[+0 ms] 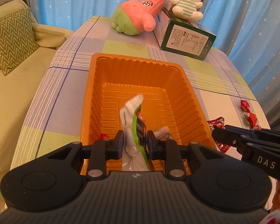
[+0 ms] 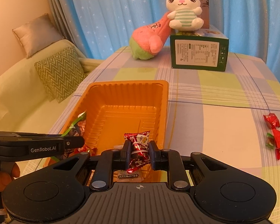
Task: Organize snacks
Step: 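Carry the candy and the white-green bag with both grippers over the orange tray, then open the right gripper over the tray while the left releases the white-green bag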
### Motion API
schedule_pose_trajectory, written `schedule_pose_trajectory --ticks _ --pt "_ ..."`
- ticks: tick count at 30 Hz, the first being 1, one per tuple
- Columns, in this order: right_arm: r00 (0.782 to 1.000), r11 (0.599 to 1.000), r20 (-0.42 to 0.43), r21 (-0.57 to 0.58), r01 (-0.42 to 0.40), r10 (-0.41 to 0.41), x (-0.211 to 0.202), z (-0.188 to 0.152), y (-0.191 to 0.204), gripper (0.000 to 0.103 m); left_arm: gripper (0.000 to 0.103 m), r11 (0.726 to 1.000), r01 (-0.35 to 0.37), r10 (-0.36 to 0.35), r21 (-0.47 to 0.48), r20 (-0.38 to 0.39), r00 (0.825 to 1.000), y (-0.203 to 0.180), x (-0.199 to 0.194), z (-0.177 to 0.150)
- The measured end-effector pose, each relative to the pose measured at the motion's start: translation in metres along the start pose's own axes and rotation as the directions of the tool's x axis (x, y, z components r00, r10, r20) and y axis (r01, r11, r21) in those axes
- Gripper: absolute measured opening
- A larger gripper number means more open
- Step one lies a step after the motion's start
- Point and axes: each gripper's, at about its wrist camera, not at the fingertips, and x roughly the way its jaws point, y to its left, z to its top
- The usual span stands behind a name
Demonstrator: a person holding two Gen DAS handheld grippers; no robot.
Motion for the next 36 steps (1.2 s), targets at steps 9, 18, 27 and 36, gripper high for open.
schedule_pose_trajectory --ticks 9,18,27,36 --pt "1.000 1.000 -0.010 0.001 -0.007 0.007 0.005 -0.002 0.001 0.021 0.028 0.999 -0.041 0.041 -0.015 0.022 0.999 0.010 -0.013 -0.008" --pt "0.999 0.999 0.016 0.015 -0.037 0.037 0.006 0.003 0.008 0.021 0.037 0.997 -0.056 0.058 -0.049 0.049 0.997 0.021 -0.031 -0.011" --pt "0.999 0.996 0.019 0.080 -0.044 0.043 -0.004 0.000 -0.002 0.043 0.047 0.996 -0.065 0.068 -0.056 0.056 0.996 0.022 -0.043 -0.019" --pt "1.000 0.993 0.016 0.115 0.015 -0.017 -0.040 -0.021 -0.017 0.043 0.051 0.998 -0.053 0.055 -0.026 0.063 0.997 -0.006 -0.059 -0.032"
